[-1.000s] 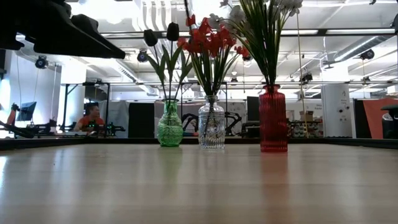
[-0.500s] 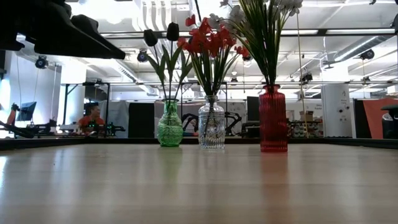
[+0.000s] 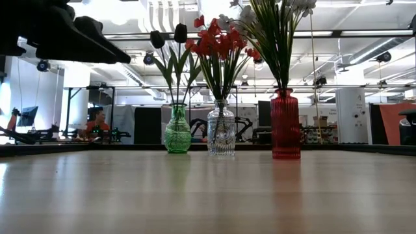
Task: Sort flowers into vase by color
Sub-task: Put the orange flowers into the transparent vase
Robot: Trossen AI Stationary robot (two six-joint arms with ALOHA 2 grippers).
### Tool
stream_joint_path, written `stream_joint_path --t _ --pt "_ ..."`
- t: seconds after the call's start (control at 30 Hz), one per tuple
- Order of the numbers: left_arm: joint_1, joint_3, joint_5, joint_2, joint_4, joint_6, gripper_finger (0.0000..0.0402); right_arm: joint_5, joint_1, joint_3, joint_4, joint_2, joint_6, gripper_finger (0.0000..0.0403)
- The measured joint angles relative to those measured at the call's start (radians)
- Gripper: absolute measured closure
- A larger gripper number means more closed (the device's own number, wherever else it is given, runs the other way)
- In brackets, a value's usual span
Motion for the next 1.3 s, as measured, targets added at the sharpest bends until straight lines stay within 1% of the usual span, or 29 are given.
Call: stream_joint_path --t 0.07,0.13,0.23,0.3,0.4,0.53,0.6,0.67,0.73,0.9,1.07,1.1,1.23,1.3 --pt "0.002 0.000 0.001 0.000 0.018 0.015 0.0151 0.017 -0.002 -0.011 -0.108 -0.003 0.127 0.0387" --pt "0.006 0.000 0.002 0.000 0.047 0.028 0.0151 0.059 -0.004 -0.032 -0.191 0.000 0.225 0.0387" --pt "0.015 -0.001 0.003 0.000 0.094 0.054 0.0151 0.111 -0.001 -0.077 -0.251 0.003 0.347 0.0387" --pt "0.024 -0.002 0.013 0.000 0.123 0.080 0.0151 0.143 0.014 -0.115 -0.253 0.002 0.382 0.0387" --pt "0.048 -0.002 0.075 0.000 0.150 0.138 0.0151 0.201 0.027 -0.189 -0.246 0.010 0.455 0.0387" --pt "0.091 -0.004 0.139 0.006 0.210 0.195 0.0152 0.298 0.034 -0.295 -0.246 0.032 0.642 0.0387" --pt "0.108 -0.006 0.142 0.018 0.256 0.224 0.0155 0.334 0.033 -0.332 -0.246 0.050 0.757 0.0387" --pt "0.124 -0.007 0.143 0.029 0.293 0.260 0.0160 0.336 0.021 -0.349 -0.244 0.066 0.845 0.0387" --pt "0.142 -0.007 0.144 0.040 0.326 0.298 0.0166 0.338 0.007 -0.350 -0.233 0.083 0.893 0.0387" --pt "0.178 -0.007 0.143 0.044 0.336 0.349 0.0174 0.341 -0.045 -0.312 -0.186 0.163 0.901 0.0387" --pt "0.207 -0.008 0.133 0.021 0.335 0.436 0.0174 0.338 -0.107 -0.228 -0.185 0.255 0.929 0.0387" --pt "0.212 -0.008 0.130 0.015 0.336 0.441 0.0174 0.336 -0.120 -0.203 -0.185 0.270 0.912 0.0387" --pt "0.215 -0.008 0.115 -0.027 0.297 0.445 0.0174 0.316 -0.168 -0.083 -0.182 0.315 0.713 0.0387" --pt "0.215 -0.008 0.111 -0.058 0.258 0.444 0.0174 0.315 -0.195 -0.040 -0.182 0.328 0.649 0.0387"
